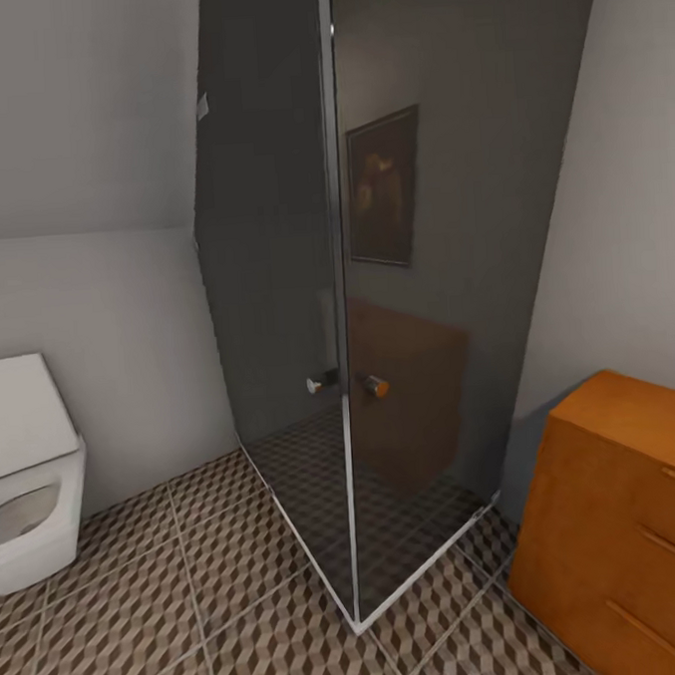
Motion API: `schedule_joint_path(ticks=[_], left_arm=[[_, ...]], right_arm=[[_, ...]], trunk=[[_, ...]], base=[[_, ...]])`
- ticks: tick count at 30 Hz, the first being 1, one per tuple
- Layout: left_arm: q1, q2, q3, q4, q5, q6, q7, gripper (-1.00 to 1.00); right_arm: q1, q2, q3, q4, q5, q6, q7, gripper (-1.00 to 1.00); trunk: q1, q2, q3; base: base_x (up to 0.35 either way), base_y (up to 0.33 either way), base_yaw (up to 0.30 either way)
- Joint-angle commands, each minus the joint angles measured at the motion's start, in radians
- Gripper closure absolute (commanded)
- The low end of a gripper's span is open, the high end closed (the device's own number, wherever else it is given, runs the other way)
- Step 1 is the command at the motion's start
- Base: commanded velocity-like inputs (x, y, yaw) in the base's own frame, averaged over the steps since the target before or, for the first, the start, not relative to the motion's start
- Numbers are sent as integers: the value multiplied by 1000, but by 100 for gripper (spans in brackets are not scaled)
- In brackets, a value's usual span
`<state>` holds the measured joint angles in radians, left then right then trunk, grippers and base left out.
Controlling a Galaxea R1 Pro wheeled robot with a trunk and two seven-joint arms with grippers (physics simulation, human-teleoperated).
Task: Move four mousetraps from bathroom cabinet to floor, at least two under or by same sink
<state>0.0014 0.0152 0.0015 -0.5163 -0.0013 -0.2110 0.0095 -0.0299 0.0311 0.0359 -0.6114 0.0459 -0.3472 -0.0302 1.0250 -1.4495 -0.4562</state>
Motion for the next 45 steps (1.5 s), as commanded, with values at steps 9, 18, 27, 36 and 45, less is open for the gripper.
schedule_joint_path(ticks=[9, 18, 27, 36, 45], left_arm=[[0, 0, -2, -1, 0, -2, 0, -100], [0, -1, -3, -1, 0, -2, 0, -100], [0, -1, -3, -1, 0, -2, 0, -100], [0, -3, -3, 1, 0, -2, 0, -100], [0, -5, -4, 7, 0, -2, 0, -100]], right_arm=[[-1, 0, 1, 1, 5, -3, -4, -100], [-1, 0, 1, 1, 5, -3, -4, -100], [-1, 0, 0, 1, 5, -3, -4, -100], [-1, 0, -1, 2, 5, -2, -4, -100], [-1, 0, -1, 2, 5, -3, -4, -100]], trunk=[[0, 0, 4], [0, 0, 8], [0, 0, 13], [0, 0, 17], [0, 0, 22]], base=[[0, 0, -275], [0, 0, -275], [0, 0, -275], [0, 0, -274], [0, 0, -265]])
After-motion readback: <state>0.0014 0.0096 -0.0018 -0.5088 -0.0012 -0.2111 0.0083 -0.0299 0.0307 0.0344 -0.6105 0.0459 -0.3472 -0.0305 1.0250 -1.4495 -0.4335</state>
